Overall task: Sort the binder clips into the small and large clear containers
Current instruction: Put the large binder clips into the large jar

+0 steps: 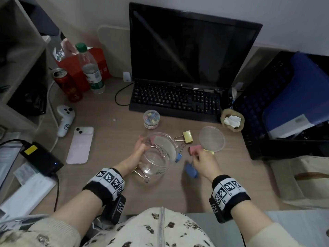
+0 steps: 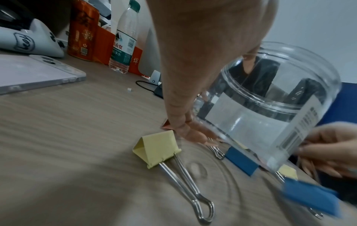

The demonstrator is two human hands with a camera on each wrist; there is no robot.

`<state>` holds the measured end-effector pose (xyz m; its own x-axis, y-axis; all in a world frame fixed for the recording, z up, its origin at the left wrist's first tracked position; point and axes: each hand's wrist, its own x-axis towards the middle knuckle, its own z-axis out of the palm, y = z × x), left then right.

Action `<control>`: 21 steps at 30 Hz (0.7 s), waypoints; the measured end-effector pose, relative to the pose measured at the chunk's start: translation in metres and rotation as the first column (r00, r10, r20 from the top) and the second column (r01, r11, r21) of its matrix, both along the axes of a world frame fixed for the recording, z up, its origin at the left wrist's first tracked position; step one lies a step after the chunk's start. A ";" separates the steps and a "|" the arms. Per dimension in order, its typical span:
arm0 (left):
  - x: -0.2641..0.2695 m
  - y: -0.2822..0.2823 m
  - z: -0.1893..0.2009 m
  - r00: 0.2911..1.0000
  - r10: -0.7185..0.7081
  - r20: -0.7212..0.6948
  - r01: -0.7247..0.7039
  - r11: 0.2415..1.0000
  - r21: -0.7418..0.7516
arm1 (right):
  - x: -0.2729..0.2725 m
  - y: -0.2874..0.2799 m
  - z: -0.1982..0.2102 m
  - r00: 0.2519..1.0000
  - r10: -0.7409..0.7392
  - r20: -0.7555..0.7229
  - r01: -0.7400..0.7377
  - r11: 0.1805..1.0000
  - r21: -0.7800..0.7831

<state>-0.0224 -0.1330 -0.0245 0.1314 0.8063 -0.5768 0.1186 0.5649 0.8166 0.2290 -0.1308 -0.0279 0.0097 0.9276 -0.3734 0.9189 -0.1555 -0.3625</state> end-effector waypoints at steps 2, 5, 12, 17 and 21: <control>0.002 0.001 0.000 1.000 -0.012 -0.006 0.012 1.000 0.020 | 0.001 0.009 0.012 0.988 -0.044 -0.146 0.066 0.987 0.147; 0.001 0.002 -0.001 0.999 -0.021 -0.033 0.024 0.997 0.079 | -0.007 0.014 0.040 0.934 0.032 -0.357 0.157 0.859 0.487; 0.008 0.000 0.011 0.997 -0.067 -0.038 0.071 0.991 0.110 | -0.050 0.013 0.040 0.792 0.590 -0.154 -0.330 0.626 0.707; 0.006 -0.005 0.005 0.995 -0.062 0.076 0.054 0.992 0.113 | -0.076 0.011 0.028 0.737 0.661 0.139 -0.618 0.577 0.534; -0.003 -0.006 -0.004 0.991 0.035 0.130 -0.046 0.995 0.084 | -0.086 0.009 0.035 0.713 0.678 0.180 -0.696 0.651 0.305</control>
